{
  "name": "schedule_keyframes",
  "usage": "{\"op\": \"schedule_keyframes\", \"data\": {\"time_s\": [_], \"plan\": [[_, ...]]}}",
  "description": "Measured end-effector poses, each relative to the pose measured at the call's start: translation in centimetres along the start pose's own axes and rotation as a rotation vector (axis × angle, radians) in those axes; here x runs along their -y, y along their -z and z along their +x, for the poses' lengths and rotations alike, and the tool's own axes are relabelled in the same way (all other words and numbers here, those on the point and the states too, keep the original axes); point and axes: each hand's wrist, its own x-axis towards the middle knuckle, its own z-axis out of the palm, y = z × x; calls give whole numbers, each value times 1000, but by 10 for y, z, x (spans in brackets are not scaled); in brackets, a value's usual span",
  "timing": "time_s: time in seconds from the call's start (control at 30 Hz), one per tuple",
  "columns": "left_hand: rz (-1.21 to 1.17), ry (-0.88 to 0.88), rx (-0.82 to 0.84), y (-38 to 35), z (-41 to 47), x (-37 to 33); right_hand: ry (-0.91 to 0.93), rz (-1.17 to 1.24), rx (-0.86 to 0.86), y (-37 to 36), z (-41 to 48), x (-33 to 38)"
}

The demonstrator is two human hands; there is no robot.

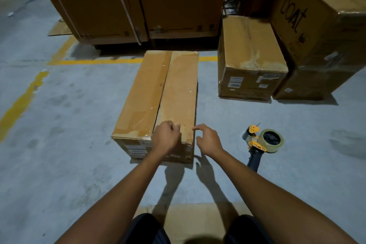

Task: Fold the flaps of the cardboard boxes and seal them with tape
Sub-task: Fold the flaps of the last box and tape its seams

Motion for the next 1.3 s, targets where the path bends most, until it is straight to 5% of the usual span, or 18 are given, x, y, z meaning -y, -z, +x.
{"op": "schedule_keyframes", "data": {"time_s": [0.07,0.23,0.67,0.83,0.97,1.2,1.3], "plan": [[172,-191,-60,-6,10,-13,-92,86,-55,7,1,-16],[438,-534,93,-41,48,-22,-306,236,-143,22,15,-71],[440,-521,8,-78,72,-13,-1096,281,-343,32,54,-241],[420,-524,-7,-80,72,-13,-1102,666,-196,23,71,-287],[409,-549,-37,-79,73,-12,-957,905,-272,40,66,-267],[508,-491,125,-73,72,-17,-679,909,-166,59,24,-191],[198,-347,273,-52,74,-33,-504,865,-78,66,4,-137]]}}
